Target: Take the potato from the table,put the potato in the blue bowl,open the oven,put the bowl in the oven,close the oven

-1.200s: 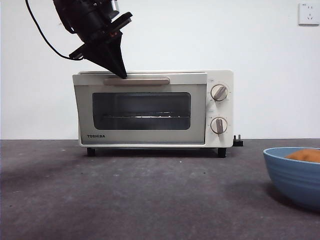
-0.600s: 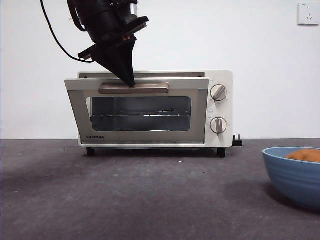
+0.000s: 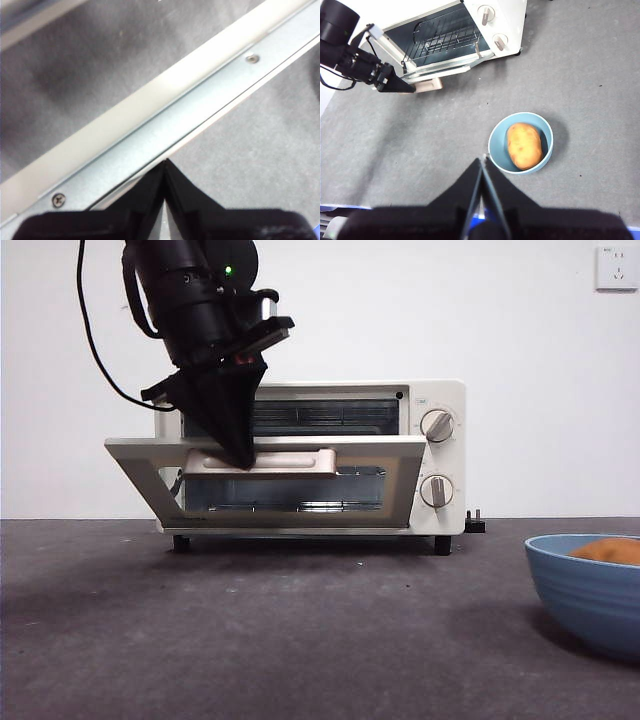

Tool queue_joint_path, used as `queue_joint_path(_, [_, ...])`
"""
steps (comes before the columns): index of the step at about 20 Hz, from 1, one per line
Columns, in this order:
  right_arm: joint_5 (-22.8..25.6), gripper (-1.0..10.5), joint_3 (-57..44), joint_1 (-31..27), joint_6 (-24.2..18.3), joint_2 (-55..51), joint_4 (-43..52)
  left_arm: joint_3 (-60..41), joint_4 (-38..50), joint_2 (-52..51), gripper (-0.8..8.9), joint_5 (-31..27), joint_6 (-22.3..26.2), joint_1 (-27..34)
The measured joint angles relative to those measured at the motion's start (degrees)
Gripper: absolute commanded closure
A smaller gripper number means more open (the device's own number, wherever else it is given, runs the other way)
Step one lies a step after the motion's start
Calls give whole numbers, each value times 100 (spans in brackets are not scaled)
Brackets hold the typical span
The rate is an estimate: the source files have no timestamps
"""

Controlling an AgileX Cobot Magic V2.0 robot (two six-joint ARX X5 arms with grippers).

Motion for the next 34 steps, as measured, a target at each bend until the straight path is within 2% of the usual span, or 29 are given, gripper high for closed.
queue_joint_path(9, [4, 954, 0, 0, -2, 0, 0, -848, 229, 31, 819, -210, -177, 0])
queue_joint_path(13, [4, 954, 0, 0, -2, 0, 0, -872, 474, 77, 819, -382, -195, 0])
queue_joint_path(20, [2, 945, 0, 0, 118, 2, 0, -876, 326, -61, 819, -367, -195, -304])
queue_joint_path(25, [-17, 945, 0, 0, 181, 109, 0, -876, 326, -1578, 819, -361, -195, -581])
queue_joint_path(29, [-739, 945, 0, 0, 96, 522, 0, -876, 256, -2935, 819, -337, -249, -675])
queue_joint_path(31, [-1008, 945, 0, 0, 326, 905, 0, -876, 177, -3613, 819, -339, -348, -675])
queue_joint_path(34, [-774, 945, -9, 0, 699, 1471, 0, -876, -46, -4454, 819, -387, -455, -675])
